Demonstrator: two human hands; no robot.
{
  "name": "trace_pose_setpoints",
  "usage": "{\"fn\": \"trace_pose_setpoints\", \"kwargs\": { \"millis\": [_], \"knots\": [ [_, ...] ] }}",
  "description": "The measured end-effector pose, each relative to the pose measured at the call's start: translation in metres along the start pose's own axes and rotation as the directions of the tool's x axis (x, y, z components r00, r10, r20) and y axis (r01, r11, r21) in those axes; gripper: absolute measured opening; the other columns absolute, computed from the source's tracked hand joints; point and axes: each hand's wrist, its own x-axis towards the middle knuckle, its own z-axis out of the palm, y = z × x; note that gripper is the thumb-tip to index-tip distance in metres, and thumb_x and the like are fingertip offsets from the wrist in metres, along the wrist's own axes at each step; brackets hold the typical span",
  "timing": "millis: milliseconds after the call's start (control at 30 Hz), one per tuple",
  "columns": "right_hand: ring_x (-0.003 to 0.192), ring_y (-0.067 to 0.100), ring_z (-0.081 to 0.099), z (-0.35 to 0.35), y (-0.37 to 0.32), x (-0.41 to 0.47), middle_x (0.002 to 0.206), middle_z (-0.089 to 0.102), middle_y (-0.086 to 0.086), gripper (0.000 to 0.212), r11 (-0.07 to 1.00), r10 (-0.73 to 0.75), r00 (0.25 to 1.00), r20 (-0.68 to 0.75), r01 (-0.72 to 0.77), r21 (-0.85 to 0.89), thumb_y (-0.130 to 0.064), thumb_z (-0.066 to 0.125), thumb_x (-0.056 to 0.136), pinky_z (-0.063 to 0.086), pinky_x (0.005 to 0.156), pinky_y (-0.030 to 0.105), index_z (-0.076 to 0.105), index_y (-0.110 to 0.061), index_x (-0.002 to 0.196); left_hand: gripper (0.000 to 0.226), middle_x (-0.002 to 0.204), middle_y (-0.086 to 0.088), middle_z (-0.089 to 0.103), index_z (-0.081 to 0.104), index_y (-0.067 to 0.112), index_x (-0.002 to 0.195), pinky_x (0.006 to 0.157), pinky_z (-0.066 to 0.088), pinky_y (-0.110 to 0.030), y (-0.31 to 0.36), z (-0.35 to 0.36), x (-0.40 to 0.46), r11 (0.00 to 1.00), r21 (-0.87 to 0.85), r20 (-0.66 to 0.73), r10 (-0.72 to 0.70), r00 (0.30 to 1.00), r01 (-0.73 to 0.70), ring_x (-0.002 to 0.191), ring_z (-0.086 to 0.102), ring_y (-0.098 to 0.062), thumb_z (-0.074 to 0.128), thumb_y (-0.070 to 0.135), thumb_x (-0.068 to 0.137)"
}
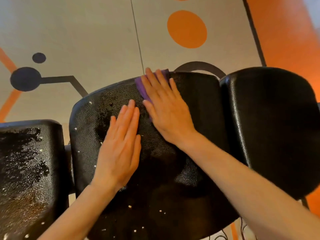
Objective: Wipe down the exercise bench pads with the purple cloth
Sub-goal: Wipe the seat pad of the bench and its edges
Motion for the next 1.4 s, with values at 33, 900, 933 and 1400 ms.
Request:
{"fn": "trace_pose_setpoints", "kwargs": {
  "millis": [33, 900, 933, 1400],
  "knots": [
    [0.15, 0.025, 0.01, -0.003, 0.017, -0.003, 0.161, 0.015, 0.01, 0.055, 1.0, 0.021, 1.0, -0.013, -0.021, -0.003, -0.031, 0.027, 0.102, 0.011, 0.122, 0.044, 0.017, -0.011, 0.152, 0.059, 0.164, -0.01, 0.008, 0.016, 0.006, 0.154, 0.124, -0.001, -0.032, -0.007, -0.006, -0.003, 1.0, 0.007, -0.023, -0.02, 1.0, 0.02, 0.152, 0.006, -0.023, 0.031, 0.022, 0.099],
    [0.151, 0.025, 0.003, 0.014, -0.051, -0.012, 0.163, 0.008, 0.006, 0.057, 0.975, 0.205, 0.979, 0.012, -0.204, -0.088, -0.041, 0.021, 0.103, 0.011, 0.122, 0.049, 0.013, -0.017, 0.154, 0.06, 0.165, -0.009, -0.001, 0.008, 0.006, 0.155, 0.124, -0.004, -0.033, -0.061, -0.014, -0.027, 0.988, 0.002, -0.072, -0.154, 0.985, 0.154, 0.153, -0.004, -0.019, 0.028, 0.023, 0.101],
    [0.151, 0.024, 0.003, 0.013, -0.057, -0.044, 0.163, 0.007, 0.005, 0.057, 0.982, 0.163, 0.984, 0.078, -0.154, -0.107, -0.041, 0.022, 0.103, 0.013, 0.121, 0.049, 0.012, -0.017, 0.154, 0.06, 0.164, -0.009, -0.001, 0.008, 0.006, 0.155, 0.124, -0.004, -0.033, -0.062, -0.014, -0.026, 0.989, -0.007, -0.069, -0.15, 0.986, 0.15, 0.153, -0.004, -0.019, 0.028, 0.023, 0.101],
    [0.15, 0.023, 0.005, 0.01, -0.086, -0.115, 0.162, 0.009, 0.004, 0.06, 0.992, -0.052, 0.969, 0.24, 0.078, -0.1, -0.039, 0.028, 0.1, 0.014, 0.12, 0.049, 0.01, -0.018, 0.153, 0.061, 0.164, -0.011, 0.0, 0.009, 0.004, 0.155, 0.125, 0.003, -0.04, -0.064, -0.012, -0.027, 0.988, -0.028, -0.05, -0.155, 0.987, 0.154, 0.153, -0.002, -0.023, 0.032, 0.019, 0.1]
  ]
}}
